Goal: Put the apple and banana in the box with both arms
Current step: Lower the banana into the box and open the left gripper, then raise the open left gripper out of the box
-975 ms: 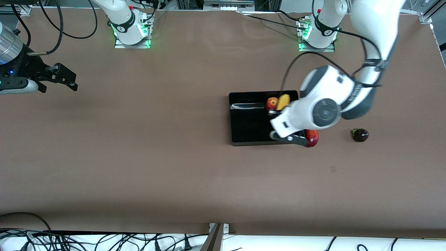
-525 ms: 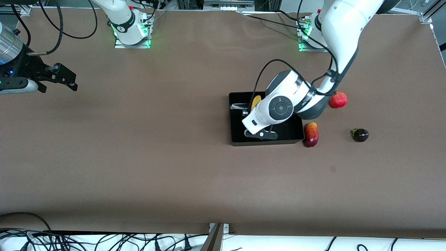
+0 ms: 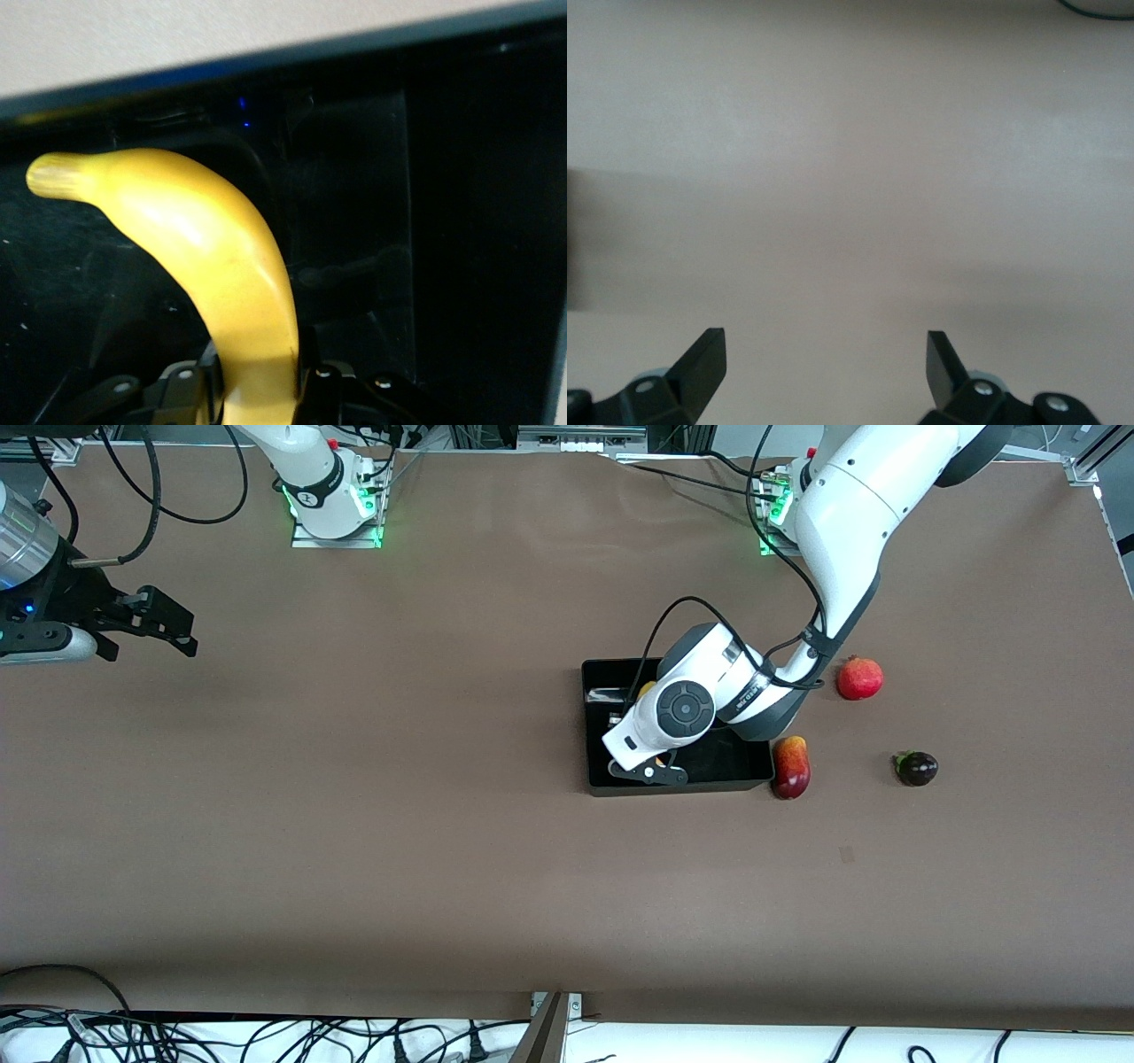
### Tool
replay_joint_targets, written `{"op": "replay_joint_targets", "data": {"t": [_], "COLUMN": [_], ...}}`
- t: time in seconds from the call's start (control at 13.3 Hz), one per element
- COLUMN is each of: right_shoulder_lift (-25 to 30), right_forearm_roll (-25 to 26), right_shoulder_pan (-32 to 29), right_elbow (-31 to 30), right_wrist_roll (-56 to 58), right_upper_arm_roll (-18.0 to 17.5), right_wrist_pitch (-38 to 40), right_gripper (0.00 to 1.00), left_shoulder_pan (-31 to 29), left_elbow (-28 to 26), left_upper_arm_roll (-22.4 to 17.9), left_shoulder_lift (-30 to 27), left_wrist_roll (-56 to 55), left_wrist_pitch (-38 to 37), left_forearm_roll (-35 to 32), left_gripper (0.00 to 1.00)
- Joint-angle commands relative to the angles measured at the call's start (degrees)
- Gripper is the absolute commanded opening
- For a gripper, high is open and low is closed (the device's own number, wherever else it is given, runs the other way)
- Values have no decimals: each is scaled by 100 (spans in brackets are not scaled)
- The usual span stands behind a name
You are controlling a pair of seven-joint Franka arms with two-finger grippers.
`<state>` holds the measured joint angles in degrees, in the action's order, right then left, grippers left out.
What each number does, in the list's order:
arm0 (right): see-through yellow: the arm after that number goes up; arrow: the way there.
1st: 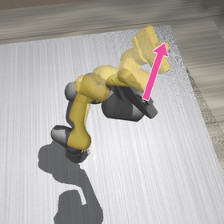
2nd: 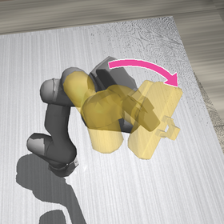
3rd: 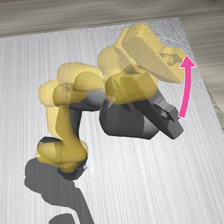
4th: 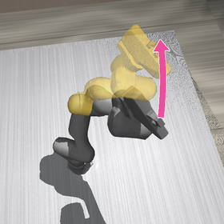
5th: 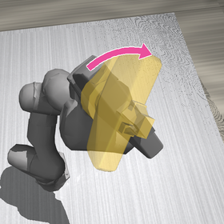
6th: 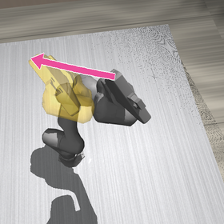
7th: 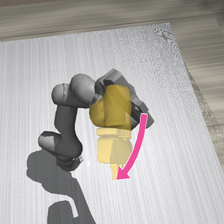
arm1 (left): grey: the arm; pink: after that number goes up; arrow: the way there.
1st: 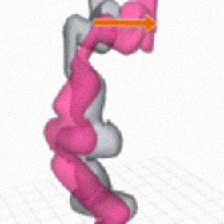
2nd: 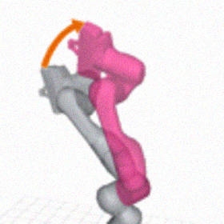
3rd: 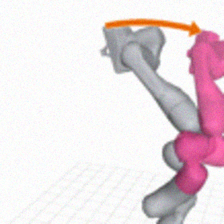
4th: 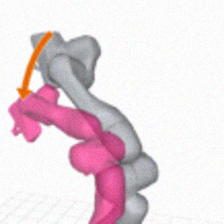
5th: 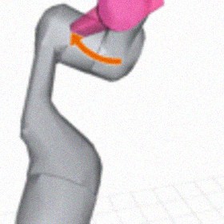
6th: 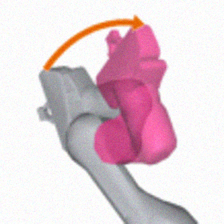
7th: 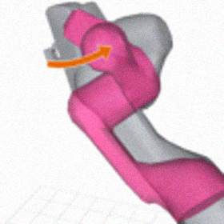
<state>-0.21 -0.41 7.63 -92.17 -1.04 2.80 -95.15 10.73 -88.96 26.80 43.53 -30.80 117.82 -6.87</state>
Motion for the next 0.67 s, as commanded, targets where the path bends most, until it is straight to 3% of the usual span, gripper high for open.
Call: {"op": "replay_joint_targets", "data": {"t": [0.0, 0.38, 0.6], "right_shoulder_lift": [-32, -32, -32], "right_forearm_roll": [-12, -12, -12], "right_shoulder_pan": [-69, -69, -69], "right_elbow": [94, 94, 94], "right_wrist_roll": [78, 78, 78], "right_upper_arm_roll": [-34, -34, -34], "right_wrist_pitch": [31, 31, 31], "right_gripper": [100, 100, 100], "left_shoulder_pan": [-167, -790, -1423], "left_elbow": [45, 835, 1230], "left_upper_arm_roll": [0, 9, 79], "left_shoulder_lift": [-361, -1416, -1611], "left_wrist_roll": [-58, -23, 64], "left_wrist_pitch": [-179, -1848, -2401], "left_forearm_roll": [-130, -130, -42], "left_gripper": [100, 100, 100]}}
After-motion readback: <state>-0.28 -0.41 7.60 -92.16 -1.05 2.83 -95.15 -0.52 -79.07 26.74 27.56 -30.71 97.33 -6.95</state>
